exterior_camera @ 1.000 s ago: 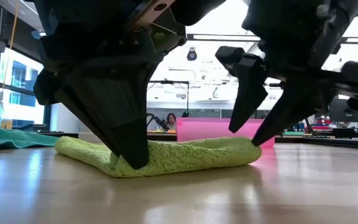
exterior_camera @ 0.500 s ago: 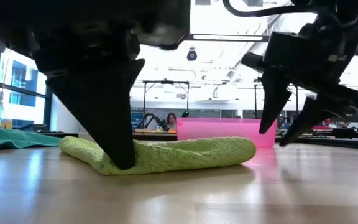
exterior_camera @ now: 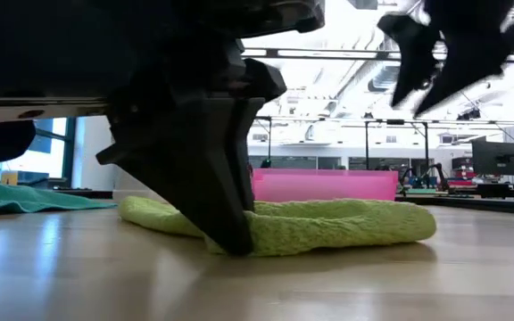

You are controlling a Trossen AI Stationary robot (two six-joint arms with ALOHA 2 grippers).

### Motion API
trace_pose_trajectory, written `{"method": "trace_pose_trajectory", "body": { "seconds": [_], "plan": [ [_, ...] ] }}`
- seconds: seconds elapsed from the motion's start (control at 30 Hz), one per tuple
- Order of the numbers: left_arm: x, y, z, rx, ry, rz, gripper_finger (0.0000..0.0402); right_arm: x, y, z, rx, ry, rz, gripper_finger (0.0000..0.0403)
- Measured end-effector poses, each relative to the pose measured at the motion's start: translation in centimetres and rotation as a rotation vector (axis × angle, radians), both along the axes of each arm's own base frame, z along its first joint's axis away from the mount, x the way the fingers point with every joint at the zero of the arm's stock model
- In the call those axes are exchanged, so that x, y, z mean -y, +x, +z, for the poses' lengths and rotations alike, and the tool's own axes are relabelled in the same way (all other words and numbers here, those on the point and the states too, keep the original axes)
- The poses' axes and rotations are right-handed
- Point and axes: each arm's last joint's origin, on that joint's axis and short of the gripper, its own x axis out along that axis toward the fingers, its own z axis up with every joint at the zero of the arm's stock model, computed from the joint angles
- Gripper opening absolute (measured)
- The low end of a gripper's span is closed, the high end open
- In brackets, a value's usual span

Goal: Roll microfiber towels into tight, uniform cylinder then place into a basket
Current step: Roll the light green microfiber cloth

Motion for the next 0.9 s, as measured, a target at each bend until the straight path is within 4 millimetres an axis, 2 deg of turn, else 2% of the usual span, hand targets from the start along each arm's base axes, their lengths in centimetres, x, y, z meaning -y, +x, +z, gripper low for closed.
{"method": "trace_pose_trajectory", "body": {
  "seconds": [0.17, 0.27, 0.4, 0.67, 0.77, 0.9],
  "plan": [
    [1.2, -0.6, 0.2, -0.001, 0.013, -0.061, 0.0005, -0.4, 1.8, 2.2, 0.236, 0.091, 0.097, 0.0142],
    [2.1, -1.2, 0.3, -0.008, 0.012, -0.084, 0.0005, -0.9, 3.6, 2.1, 0.341, 0.174, 0.251, 0.0142],
    [3.1, -1.9, 0.3, -0.016, 0.010, -0.099, 0.0005, 0.1, 5.4, 0.0, 0.439, 0.242, 0.354, 0.0141],
    [4.0, -2.7, 0.2, -0.018, 0.028, -0.074, 0.0005, 4.4, 7.5, -6.4, 0.564, 0.387, 0.241, 0.0141],
    [4.0, -2.9, 0.2, -0.028, 0.027, -0.056, 0.0005, 5.1, 7.9, -9.2, 0.531, 0.411, 0.196, 0.0141],
    [3.9, -3.0, 0.2, -0.035, 0.021, -0.026, 0.0005, 4.8, 8.4, -11.6, 0.505, 0.427, 0.210, 0.0141]
  ]
}}
